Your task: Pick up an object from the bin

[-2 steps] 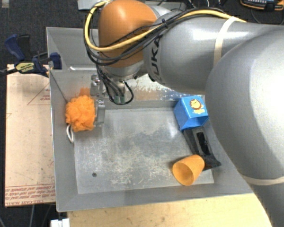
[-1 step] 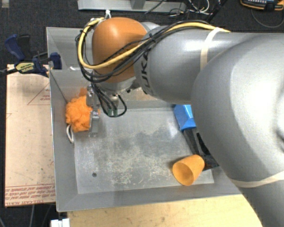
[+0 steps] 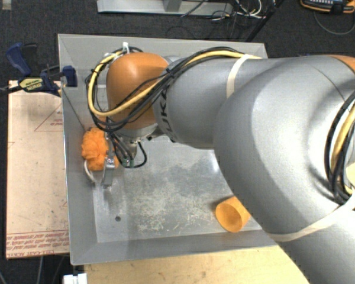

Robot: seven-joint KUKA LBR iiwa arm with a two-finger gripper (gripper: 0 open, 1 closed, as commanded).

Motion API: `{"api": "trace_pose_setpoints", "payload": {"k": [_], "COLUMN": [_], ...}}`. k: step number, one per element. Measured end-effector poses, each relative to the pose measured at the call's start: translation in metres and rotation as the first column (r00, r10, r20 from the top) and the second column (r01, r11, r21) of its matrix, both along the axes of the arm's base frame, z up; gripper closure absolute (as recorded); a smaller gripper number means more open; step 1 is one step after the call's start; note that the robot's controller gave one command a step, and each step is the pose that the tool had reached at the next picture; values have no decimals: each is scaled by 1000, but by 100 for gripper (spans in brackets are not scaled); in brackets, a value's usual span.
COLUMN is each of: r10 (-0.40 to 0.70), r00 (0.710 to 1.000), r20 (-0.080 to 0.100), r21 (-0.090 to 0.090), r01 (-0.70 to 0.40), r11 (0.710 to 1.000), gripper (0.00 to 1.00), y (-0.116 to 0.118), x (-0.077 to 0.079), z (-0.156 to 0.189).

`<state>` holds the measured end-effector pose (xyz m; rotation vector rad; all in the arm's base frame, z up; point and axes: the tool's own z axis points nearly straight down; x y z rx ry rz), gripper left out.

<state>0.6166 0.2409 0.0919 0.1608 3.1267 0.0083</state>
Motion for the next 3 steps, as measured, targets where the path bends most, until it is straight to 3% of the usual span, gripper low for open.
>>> {"api": "trace_pose_setpoints", "payload": {"k": [1, 2, 3], "r10": [27, 5, 588], "r00": [1000, 1000, 808], "r20": [10, 11, 22], "r21": [-4, -1, -22], "r01": [-27, -5, -588], "r11": [1000, 1000, 809], "gripper": [0, 0, 100], "y": [1, 1, -13], "x": [2, 2, 0], "z": [-30, -21, -13]}}
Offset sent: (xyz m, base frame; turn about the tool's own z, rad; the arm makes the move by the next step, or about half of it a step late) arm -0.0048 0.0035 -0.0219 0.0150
